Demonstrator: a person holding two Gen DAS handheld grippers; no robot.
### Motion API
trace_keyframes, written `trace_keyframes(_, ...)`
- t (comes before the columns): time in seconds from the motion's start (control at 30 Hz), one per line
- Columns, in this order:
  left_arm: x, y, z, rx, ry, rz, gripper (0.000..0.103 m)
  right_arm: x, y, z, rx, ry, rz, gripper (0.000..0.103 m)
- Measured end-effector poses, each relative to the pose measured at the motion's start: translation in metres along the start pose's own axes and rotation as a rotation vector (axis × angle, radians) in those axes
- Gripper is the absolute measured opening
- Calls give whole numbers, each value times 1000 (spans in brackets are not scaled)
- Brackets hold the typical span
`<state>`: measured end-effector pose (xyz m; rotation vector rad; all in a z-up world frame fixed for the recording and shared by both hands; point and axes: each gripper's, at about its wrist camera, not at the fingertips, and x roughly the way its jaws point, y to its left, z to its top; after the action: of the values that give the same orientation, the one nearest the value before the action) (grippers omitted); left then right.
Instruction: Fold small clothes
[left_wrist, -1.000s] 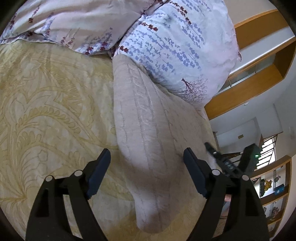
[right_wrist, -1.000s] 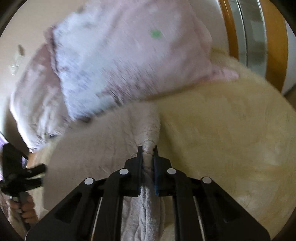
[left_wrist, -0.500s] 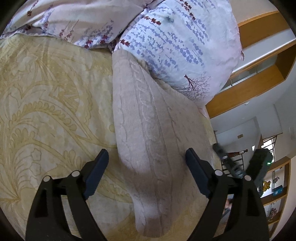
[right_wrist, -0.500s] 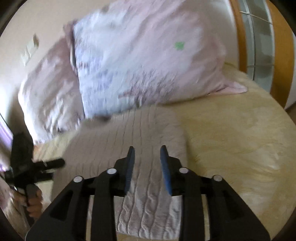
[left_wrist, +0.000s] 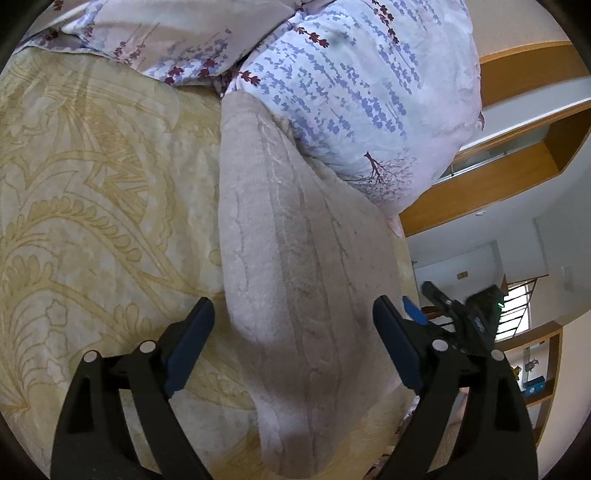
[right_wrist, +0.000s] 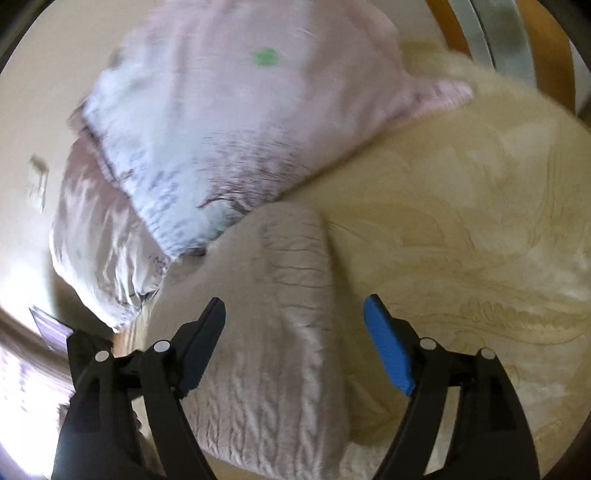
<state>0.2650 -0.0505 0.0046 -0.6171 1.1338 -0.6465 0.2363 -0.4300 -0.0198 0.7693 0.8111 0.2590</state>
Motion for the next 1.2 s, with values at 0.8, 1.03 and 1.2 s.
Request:
trace_keyframes(0.8, 18, 4, 12, -35, -2, -66, 54, 44, 8, -13, -37, 163, 227, 34)
trace_keyframes(1.03, -3, 0, 10, 2, -16, -153, 38, 21, 31, -25, -53, 114, 329, 27)
trace_keyframes(1.2, -45, -2, 8, 71, -52, -164, 38, 17, 71, -44, -138, 108, 321, 26)
